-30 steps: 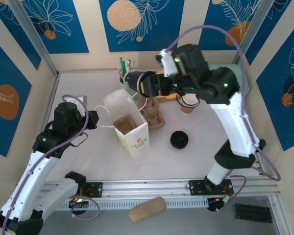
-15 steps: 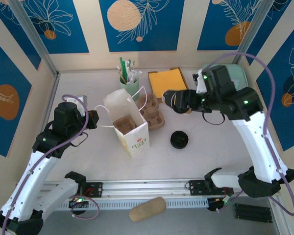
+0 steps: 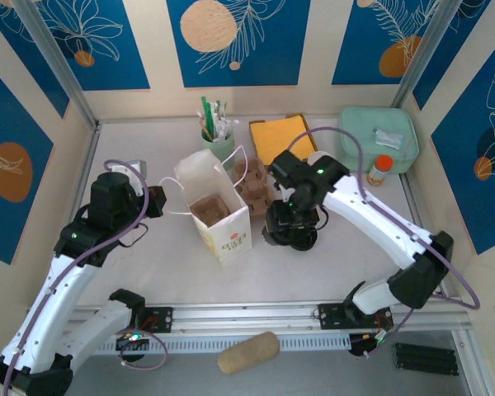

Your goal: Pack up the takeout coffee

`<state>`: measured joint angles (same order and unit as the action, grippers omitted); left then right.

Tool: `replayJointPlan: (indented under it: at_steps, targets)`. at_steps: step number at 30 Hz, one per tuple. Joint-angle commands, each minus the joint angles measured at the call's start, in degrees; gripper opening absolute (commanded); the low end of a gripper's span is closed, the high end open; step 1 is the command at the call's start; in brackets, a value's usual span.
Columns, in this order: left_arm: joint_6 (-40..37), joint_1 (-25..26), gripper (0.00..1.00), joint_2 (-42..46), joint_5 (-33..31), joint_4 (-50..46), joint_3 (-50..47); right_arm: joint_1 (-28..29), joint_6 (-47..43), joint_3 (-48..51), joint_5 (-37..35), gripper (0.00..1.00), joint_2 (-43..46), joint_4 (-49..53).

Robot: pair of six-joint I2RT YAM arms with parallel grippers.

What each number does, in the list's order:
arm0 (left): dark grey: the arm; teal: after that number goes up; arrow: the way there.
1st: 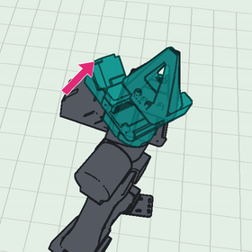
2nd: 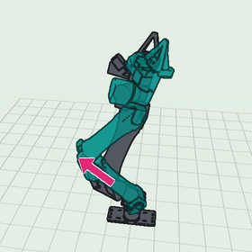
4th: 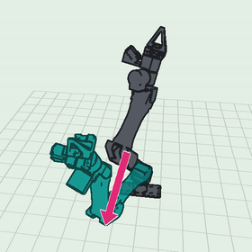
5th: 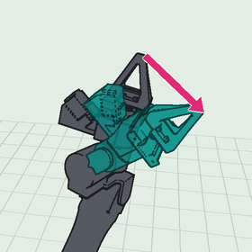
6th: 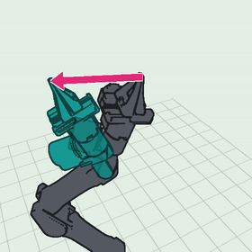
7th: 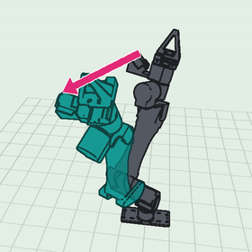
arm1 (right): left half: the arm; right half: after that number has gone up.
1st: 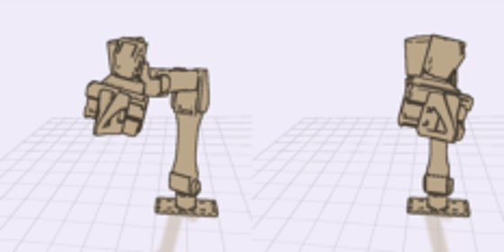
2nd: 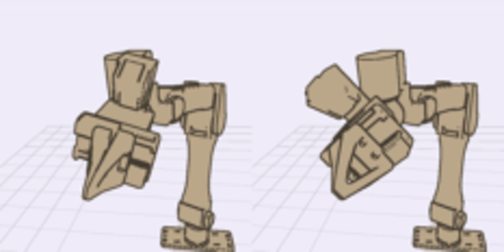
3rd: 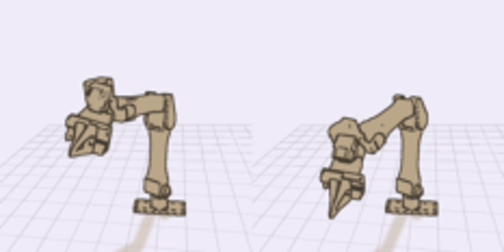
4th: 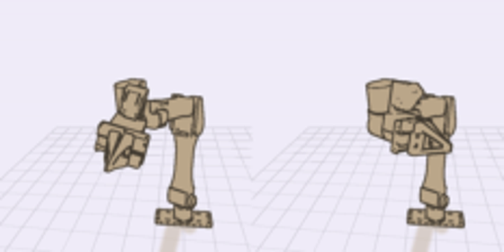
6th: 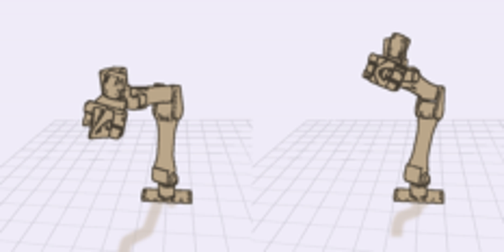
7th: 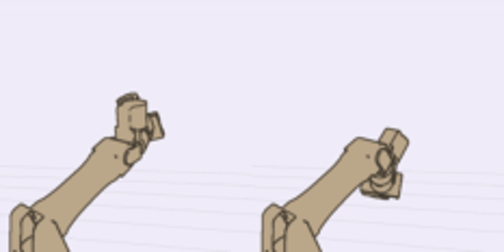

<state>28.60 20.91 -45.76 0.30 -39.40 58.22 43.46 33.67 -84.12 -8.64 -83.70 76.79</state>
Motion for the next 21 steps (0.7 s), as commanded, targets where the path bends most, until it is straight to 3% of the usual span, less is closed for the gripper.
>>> replayJointPlan:
  at_steps: [1,10,21]
  targets:
    - [-0.65,0.19,0.00,1.58,-1.93,-0.04,0.09,1.51,-0.75,1.54,-1.10,0.42,-2.32,1.77]
    - [-2.06,0.24,0.00,3.09,-6.16,-3.37,1.96,3.29,-1.32,4.29,-2.52,0.43,-7.38,-2.53]
    - [-1.88,0.19,0.00,3.31,-6.10,-3.43,1.69,3.46,-1.21,7.43,-4.04,0.49,-10.35,-7.19]
